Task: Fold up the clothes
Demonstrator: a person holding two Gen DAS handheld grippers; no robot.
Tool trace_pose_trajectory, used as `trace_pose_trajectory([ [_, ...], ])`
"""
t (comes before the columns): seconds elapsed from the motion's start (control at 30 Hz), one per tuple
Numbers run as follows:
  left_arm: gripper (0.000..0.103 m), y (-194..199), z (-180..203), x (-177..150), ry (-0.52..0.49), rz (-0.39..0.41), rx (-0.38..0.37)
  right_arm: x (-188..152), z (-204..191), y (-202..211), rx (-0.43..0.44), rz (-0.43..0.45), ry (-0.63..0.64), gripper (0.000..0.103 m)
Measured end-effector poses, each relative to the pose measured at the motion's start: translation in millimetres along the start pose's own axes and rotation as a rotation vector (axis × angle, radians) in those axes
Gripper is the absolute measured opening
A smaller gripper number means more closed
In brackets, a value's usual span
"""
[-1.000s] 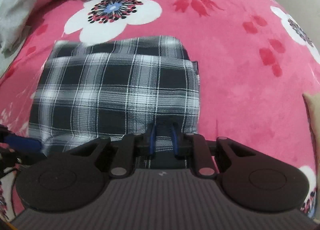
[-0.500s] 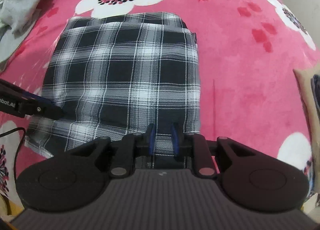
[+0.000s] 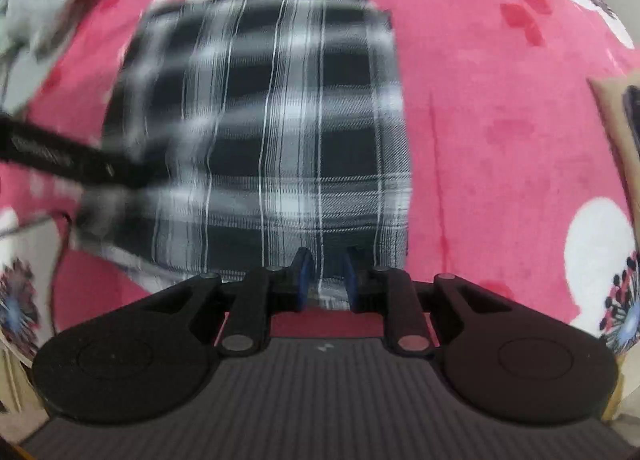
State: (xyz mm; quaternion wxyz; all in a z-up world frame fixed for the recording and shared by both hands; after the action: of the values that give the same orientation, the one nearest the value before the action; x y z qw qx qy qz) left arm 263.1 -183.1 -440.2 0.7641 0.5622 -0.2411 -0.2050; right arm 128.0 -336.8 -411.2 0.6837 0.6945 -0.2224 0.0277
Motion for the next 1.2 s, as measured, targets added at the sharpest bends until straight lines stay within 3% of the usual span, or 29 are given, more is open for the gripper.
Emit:
trace_pose_trajectory([
  [0.17,0.048,-0.7,4.6,0.8,-0.016,-0.017,0.031,18.2,3.0,21.4,0.01,0.073,-0.014,0.017],
  [0.57,0.05,-0.9,12.8,-2.7,-0.05,-0.021,0.082,28.2,5.9,-11.0,0.031,0.091,0.017,0.017],
  [1.2,0.052,3.9,17.2,-12.7,-0.068,-0.016,0.109,26.7,6.3,-20.2,0.039,0.088,0.046,0.017],
])
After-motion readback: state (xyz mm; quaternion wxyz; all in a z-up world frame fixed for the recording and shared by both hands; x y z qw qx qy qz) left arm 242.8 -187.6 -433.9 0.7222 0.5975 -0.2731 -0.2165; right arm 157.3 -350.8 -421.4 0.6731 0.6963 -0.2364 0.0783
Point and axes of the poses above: each gripper's, at about its wrist camera, not at the fingertips, and y roughly against the way its jaws point, z to its right, x to its top, the point moved 5 cm from there along -y, roughly the way its jaws point, and after that the axes turned 1 degree about y, right-handed, at the moved point
